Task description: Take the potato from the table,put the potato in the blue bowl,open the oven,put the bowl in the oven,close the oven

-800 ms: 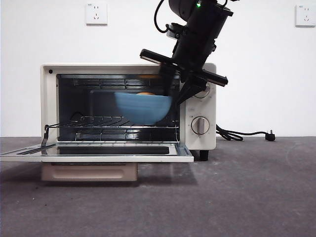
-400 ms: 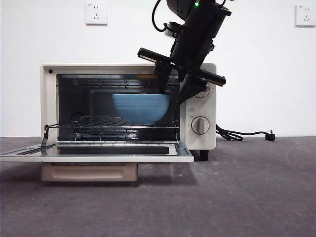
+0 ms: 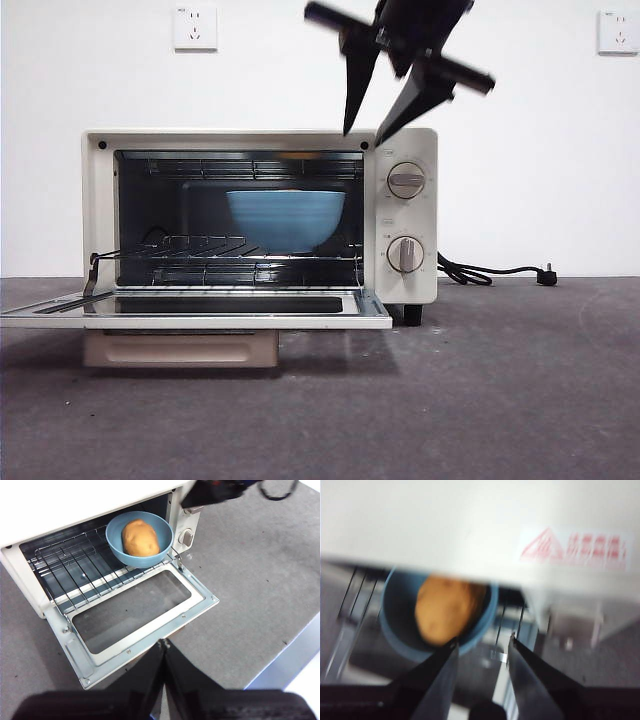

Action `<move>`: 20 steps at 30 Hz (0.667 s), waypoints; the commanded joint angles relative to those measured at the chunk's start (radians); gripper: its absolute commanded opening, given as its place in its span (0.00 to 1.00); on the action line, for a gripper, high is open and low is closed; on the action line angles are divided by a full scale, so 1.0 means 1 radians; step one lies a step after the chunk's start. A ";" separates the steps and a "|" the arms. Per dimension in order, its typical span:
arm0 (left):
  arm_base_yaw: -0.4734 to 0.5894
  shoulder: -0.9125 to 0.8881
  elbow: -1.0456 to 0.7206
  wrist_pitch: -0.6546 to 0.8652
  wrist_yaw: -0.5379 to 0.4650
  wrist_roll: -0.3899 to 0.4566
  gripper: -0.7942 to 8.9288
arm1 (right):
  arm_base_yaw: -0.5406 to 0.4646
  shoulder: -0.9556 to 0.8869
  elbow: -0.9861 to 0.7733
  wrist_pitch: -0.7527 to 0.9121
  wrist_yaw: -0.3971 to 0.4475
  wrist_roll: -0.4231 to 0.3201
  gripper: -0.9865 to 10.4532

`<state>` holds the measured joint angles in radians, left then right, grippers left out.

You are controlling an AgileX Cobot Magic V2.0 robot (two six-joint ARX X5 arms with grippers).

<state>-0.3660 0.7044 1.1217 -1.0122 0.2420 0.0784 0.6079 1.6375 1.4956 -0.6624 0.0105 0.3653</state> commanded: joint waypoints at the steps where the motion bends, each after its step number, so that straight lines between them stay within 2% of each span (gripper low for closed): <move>1: 0.001 0.021 -0.005 0.028 0.000 0.005 0.07 | 0.017 -0.053 0.000 -0.071 -0.013 -0.097 0.23; 6: 0.027 0.067 -0.044 0.110 0.006 -0.022 0.07 | 0.042 -0.182 0.000 -0.182 -0.013 -0.178 0.23; 10: 0.082 0.103 -0.118 0.187 0.068 -0.051 0.07 | 0.052 -0.291 0.000 -0.238 -0.013 -0.211 0.23; 20: 0.329 0.213 -0.324 0.419 0.232 -0.054 0.07 | 0.055 -0.543 0.000 -0.375 -0.012 -0.262 0.23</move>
<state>-0.0628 0.9012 0.8204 -0.6159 0.4557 0.0250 0.6609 1.1034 1.4956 -1.0359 -0.0002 0.1207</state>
